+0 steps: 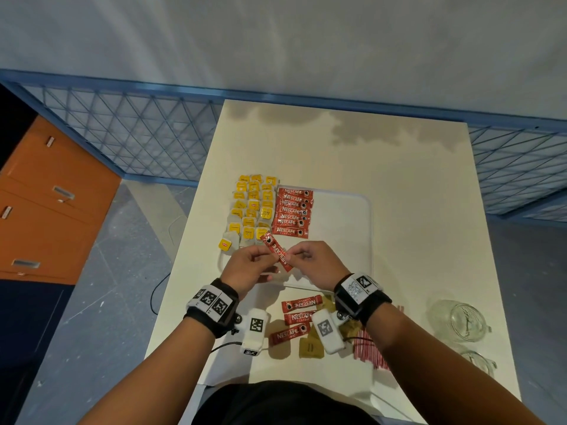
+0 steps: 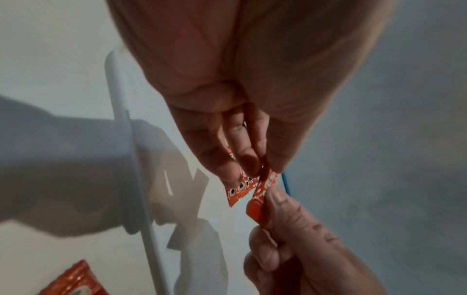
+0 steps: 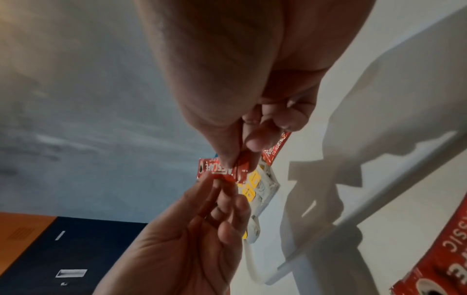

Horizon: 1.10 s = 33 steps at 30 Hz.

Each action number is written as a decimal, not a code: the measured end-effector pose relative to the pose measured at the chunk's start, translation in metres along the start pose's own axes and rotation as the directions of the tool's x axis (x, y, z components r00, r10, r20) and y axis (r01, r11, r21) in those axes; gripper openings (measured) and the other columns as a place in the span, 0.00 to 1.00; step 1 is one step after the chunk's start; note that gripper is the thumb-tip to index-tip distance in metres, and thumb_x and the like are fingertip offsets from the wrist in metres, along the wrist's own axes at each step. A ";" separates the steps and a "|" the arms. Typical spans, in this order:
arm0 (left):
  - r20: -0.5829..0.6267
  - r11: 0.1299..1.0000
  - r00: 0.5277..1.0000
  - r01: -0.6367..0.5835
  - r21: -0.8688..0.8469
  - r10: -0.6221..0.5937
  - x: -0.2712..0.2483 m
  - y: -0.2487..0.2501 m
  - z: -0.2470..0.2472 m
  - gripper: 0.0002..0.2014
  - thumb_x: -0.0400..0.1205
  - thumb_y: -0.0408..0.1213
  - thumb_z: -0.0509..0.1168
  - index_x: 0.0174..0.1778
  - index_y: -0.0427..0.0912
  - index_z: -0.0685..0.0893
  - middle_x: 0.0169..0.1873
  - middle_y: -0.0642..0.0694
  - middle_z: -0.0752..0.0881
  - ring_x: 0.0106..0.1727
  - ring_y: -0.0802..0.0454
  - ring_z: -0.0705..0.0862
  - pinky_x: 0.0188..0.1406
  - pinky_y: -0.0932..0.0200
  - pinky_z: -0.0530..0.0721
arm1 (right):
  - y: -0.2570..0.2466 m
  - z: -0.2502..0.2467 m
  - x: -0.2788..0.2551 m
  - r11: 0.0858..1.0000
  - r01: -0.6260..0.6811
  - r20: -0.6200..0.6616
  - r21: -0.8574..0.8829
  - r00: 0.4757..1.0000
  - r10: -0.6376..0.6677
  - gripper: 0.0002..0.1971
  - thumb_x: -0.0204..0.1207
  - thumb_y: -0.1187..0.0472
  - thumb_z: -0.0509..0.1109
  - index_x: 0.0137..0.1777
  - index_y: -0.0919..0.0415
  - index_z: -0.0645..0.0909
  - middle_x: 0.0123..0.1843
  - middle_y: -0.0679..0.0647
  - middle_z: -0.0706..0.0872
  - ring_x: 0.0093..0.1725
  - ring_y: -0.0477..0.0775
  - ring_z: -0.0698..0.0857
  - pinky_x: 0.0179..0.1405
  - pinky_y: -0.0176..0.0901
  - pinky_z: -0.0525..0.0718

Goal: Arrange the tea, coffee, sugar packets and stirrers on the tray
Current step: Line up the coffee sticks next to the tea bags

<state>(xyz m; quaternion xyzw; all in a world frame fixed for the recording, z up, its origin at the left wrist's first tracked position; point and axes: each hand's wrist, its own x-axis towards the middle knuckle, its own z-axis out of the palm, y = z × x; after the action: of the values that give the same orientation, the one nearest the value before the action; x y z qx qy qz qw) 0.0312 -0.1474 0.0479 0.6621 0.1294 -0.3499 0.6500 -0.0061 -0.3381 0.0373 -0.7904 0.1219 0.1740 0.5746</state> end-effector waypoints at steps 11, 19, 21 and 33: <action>0.156 0.833 0.978 -0.201 0.516 0.139 0.006 -0.006 -0.004 0.08 0.86 0.35 0.65 0.53 0.45 0.91 0.27 0.50 0.86 0.29 0.51 0.82 0.34 0.56 0.82 | 0.004 -0.004 0.008 0.999 -0.022 -0.032 0.032 0.999 0.023 0.08 0.81 0.51 0.75 0.57 0.49 0.88 0.45 0.51 0.90 0.39 0.45 0.84 0.43 0.44 0.81; 0.006 0.866 0.976 -0.198 0.459 0.219 0.014 -0.004 -0.007 0.10 0.86 0.35 0.67 0.62 0.42 0.86 0.43 0.39 0.88 0.33 0.50 0.85 0.34 0.53 0.87 | 0.020 -0.020 0.013 0.992 -0.078 -0.081 -0.096 0.994 0.070 0.06 0.80 0.55 0.75 0.43 0.45 0.89 0.44 0.45 0.91 0.45 0.48 0.88 0.52 0.52 0.88; -0.071 0.886 0.969 -0.187 0.424 0.238 0.016 -0.003 -0.007 0.11 0.86 0.36 0.67 0.64 0.41 0.82 0.44 0.46 0.88 0.34 0.51 0.85 0.31 0.58 0.87 | 0.027 -0.023 0.019 0.990 -0.130 -0.192 -0.047 0.974 0.119 0.05 0.80 0.57 0.76 0.42 0.46 0.88 0.46 0.47 0.92 0.48 0.50 0.90 0.57 0.55 0.89; 0.059 0.755 0.987 -0.154 0.638 0.151 0.014 -0.037 -0.017 0.05 0.82 0.38 0.67 0.49 0.50 0.89 0.38 0.56 0.89 0.35 0.61 0.85 0.41 0.62 0.81 | 0.036 -0.009 0.048 0.939 -0.307 -0.320 -0.157 0.915 0.245 0.06 0.78 0.50 0.75 0.40 0.44 0.86 0.47 0.43 0.92 0.49 0.49 0.89 0.54 0.47 0.88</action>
<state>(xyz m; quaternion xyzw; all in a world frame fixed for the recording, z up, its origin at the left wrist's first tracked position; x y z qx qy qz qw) 0.0236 -0.1312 0.0091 0.8513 -0.0532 -0.3202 0.4122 0.0246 -0.3573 -0.0115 -0.8366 0.2987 0.1453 0.4356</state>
